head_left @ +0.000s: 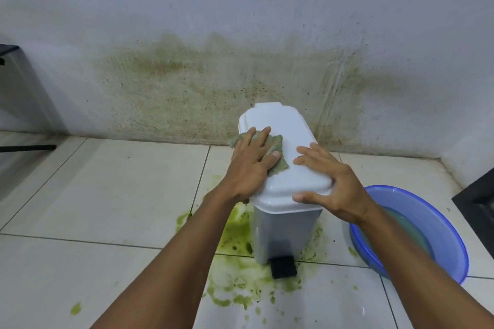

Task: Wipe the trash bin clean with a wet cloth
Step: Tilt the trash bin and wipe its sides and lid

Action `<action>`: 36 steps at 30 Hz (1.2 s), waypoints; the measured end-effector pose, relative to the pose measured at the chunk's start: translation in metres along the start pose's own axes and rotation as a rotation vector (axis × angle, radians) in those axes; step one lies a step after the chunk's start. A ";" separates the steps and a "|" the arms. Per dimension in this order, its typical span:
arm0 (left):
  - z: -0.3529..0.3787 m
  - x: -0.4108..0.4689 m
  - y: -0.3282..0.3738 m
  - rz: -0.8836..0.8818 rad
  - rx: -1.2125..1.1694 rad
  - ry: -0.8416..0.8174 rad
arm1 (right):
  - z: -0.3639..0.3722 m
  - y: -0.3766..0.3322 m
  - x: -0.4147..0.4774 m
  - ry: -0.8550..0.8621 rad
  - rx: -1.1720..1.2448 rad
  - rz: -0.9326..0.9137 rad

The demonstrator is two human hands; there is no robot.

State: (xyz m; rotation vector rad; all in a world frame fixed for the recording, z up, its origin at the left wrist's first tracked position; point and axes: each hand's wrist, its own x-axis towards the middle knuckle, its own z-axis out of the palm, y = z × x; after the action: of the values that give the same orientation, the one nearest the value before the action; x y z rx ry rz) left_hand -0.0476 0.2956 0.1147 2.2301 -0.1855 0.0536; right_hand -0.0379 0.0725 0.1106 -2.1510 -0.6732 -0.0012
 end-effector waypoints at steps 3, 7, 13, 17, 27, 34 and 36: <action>0.021 -0.011 -0.004 0.049 0.047 0.004 | 0.012 -0.009 -0.006 0.019 -0.222 0.160; 0.022 -0.013 -0.004 -0.049 -0.262 0.093 | 0.026 -0.021 0.009 0.116 -0.239 0.341; 0.050 -0.043 -0.007 0.206 0.059 0.189 | 0.032 -0.014 0.030 0.201 -0.474 0.509; 0.052 -0.030 -0.007 0.192 0.051 0.217 | 0.027 -0.003 0.026 0.252 -0.503 0.422; 0.055 -0.014 -0.008 -0.046 -0.323 0.302 | 0.010 0.010 0.027 0.164 -0.333 0.247; 0.006 0.024 -0.026 0.035 0.231 0.078 | 0.026 -0.004 0.041 0.002 -0.570 0.388; -0.011 0.051 -0.027 0.000 0.405 -0.003 | 0.050 -0.016 0.029 0.099 -0.589 0.416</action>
State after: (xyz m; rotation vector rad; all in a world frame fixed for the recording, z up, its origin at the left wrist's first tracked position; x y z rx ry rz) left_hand 0.0073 0.3146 0.1062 2.6339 -0.1884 0.0950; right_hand -0.0319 0.1312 0.0973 -2.8013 -0.1580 -0.0926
